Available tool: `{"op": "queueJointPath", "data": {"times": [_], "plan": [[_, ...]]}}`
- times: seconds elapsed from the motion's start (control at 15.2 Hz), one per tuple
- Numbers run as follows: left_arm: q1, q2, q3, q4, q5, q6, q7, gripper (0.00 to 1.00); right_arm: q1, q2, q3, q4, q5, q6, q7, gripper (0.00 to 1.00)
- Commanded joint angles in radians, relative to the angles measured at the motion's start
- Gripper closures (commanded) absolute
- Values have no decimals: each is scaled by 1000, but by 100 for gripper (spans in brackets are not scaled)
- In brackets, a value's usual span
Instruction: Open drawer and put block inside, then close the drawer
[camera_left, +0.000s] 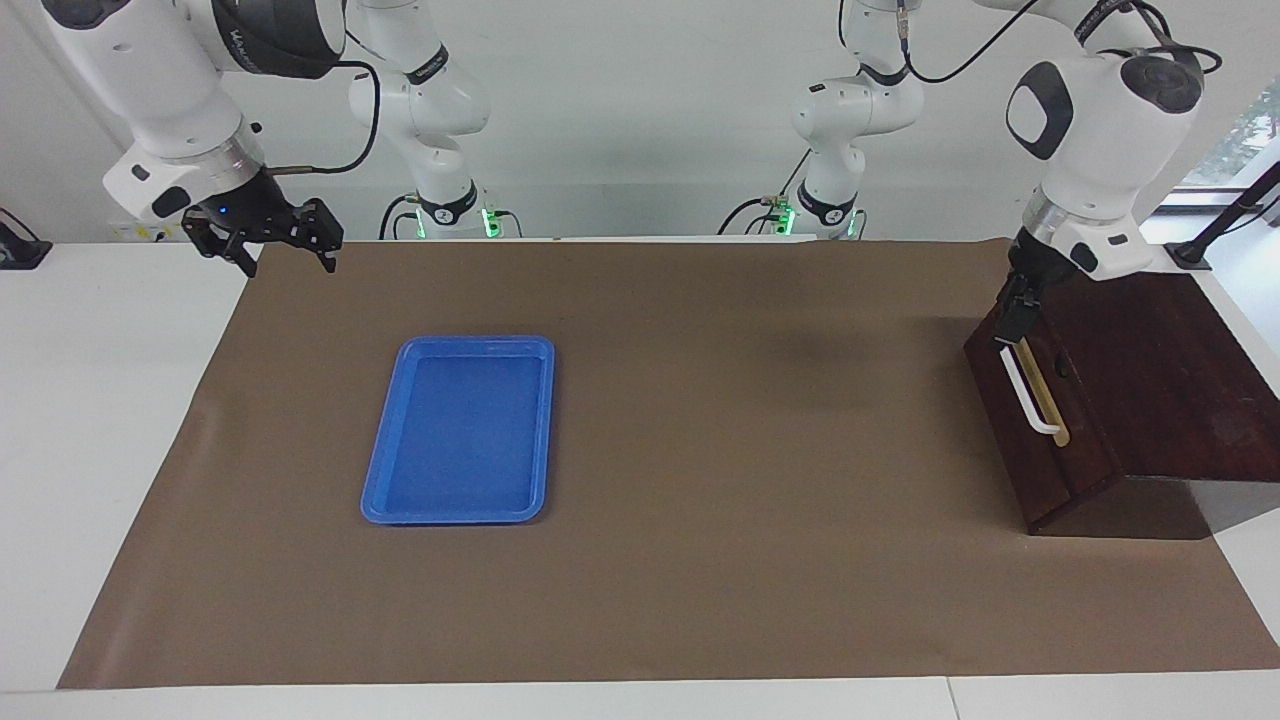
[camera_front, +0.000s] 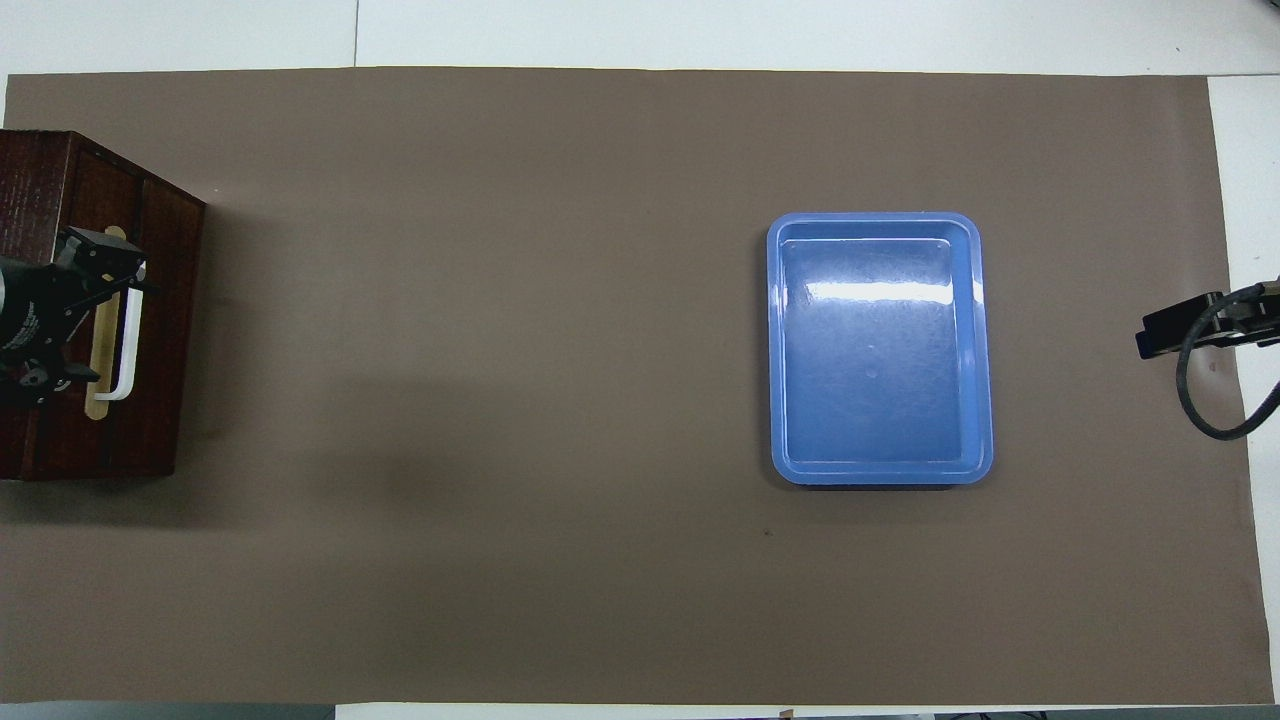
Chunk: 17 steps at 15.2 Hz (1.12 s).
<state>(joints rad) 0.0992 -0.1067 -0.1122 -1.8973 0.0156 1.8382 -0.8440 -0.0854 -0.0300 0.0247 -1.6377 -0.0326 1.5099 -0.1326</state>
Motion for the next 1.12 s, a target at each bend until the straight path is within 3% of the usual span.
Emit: {"op": "queueJointPath", "data": {"times": [0.0, 0.33, 0.72, 1.05], "plan": [[-19, -18, 11, 26, -17, -82, 239, 0, -11, -16, 9, -11, -16, -13, 15, 0], [-19, -70, 13, 0, -19, -123, 633, 0, -10, -16, 9, -11, -15, -13, 15, 0], [-102, -58, -20, 18, -17, -68, 514, 0, -10, -16, 9, -11, -15, -13, 15, 0], [-99, 88, -18, 245, -22, -197, 588, 0, -10, -16, 9, -11, -16, -13, 15, 0]]}}
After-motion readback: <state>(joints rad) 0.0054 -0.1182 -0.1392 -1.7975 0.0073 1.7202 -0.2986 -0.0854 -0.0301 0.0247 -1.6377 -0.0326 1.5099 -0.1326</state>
